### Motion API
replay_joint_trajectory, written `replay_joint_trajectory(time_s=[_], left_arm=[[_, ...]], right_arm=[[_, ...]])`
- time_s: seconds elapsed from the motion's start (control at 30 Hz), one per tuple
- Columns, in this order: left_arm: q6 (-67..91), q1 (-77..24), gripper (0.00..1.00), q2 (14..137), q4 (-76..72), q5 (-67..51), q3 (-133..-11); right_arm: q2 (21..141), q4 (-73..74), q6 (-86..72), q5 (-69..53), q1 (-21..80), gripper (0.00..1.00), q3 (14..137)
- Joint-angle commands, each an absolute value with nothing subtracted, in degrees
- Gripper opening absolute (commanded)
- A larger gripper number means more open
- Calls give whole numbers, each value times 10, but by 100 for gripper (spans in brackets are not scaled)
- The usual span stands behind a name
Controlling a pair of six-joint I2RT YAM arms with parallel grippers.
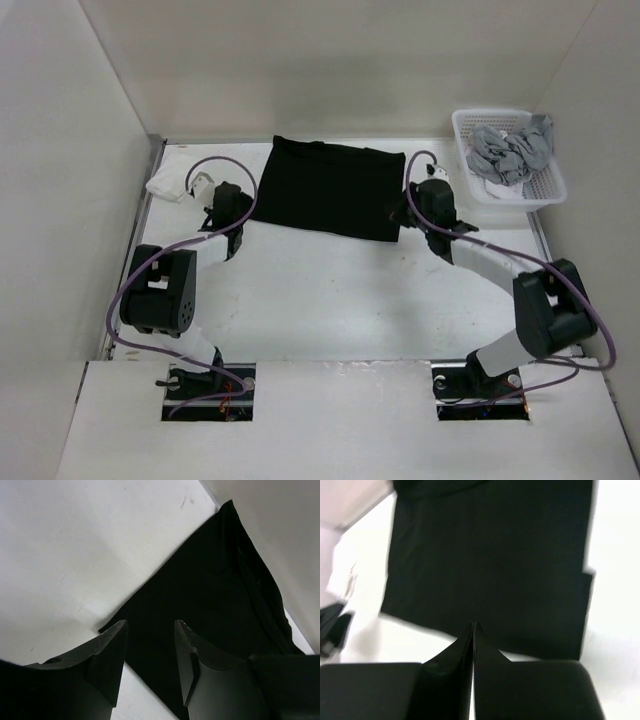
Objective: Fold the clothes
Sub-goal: Fold the tank top
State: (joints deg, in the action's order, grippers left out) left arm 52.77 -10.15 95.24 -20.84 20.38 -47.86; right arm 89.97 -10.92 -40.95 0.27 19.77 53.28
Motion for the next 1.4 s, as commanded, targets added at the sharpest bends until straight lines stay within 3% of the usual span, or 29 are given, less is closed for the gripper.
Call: replay_joint_trajectory(time_s=[0.0,0.2,0.3,0.4,0.53,0.67,0.87,1.1,1.37], left_arm=[[577,-73,41,944,-257,143,-424],[603,-63,42,959,-256,105,-410],[608,-61,42,977,-251,100,-415],[613,-62,41,1005,-249,99,-427],[620,-56,27,1036,-253,107,-438],[632,-53,23,1059,-272,125,-453],[642,-55,0,1086,-306,127,-455],[643,-51,0,1056,-326,134,-403],[640,-55,0,1064,-329,133,-408]], right_arm=[[832,-179,-413,22,208,6,461],[745,-183,-411,17,209,34,352],[743,-195,-416,16,198,41,320],[762,-206,-431,12,194,42,309],[780,-232,-453,14,194,43,291],[793,-247,-466,17,195,45,284],[796,-238,-491,40,192,53,270],[862,-250,-518,44,190,54,303],[943,-324,-581,46,181,48,324]])
